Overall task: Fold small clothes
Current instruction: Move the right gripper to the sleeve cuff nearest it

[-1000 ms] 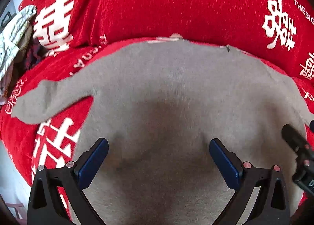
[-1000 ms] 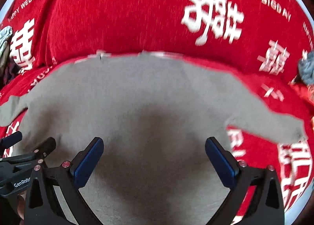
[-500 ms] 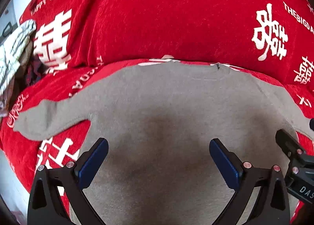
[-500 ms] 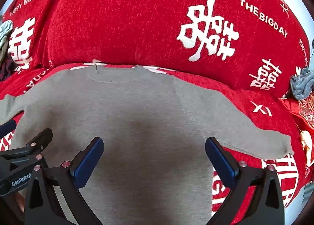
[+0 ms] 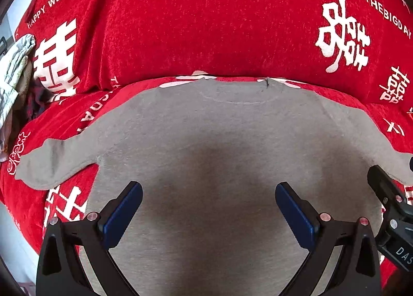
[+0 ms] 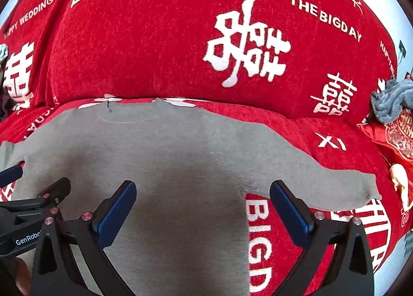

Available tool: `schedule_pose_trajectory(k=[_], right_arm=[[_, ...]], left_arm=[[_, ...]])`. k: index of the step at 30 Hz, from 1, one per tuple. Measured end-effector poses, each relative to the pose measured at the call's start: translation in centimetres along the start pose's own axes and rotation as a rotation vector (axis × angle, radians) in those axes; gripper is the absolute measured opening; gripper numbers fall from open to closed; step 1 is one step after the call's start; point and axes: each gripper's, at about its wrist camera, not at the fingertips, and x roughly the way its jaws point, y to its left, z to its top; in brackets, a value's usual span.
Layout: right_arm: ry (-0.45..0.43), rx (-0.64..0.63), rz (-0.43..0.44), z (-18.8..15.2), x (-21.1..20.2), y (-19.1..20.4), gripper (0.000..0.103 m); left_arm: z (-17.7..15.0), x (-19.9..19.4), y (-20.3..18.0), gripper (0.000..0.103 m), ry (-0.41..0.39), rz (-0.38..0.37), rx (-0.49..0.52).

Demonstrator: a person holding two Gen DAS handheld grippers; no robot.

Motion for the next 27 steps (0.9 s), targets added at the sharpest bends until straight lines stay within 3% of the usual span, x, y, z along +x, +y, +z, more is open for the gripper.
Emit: schedule_pose_trajectory(k=[6,13,27], right_arm=[[0.001,0.030,-0.010,0.4,-0.1,-2.1,0.103],[0.004,0.063,-0.024,0.3,-0.1,-4.4,0.103],[0.015,0.160,-0.095,-0.4,0.1,-11.7,0.103]], left_arm=[[0.3,0.1,-2.0,0.103,0.017,-0.005,0.029],[0.7,-0.3,-4.8,0.103,0.011,0.044,0.093],[2.0,-0.9,-11.2,0.103,0.037,-0.037,0.144]])
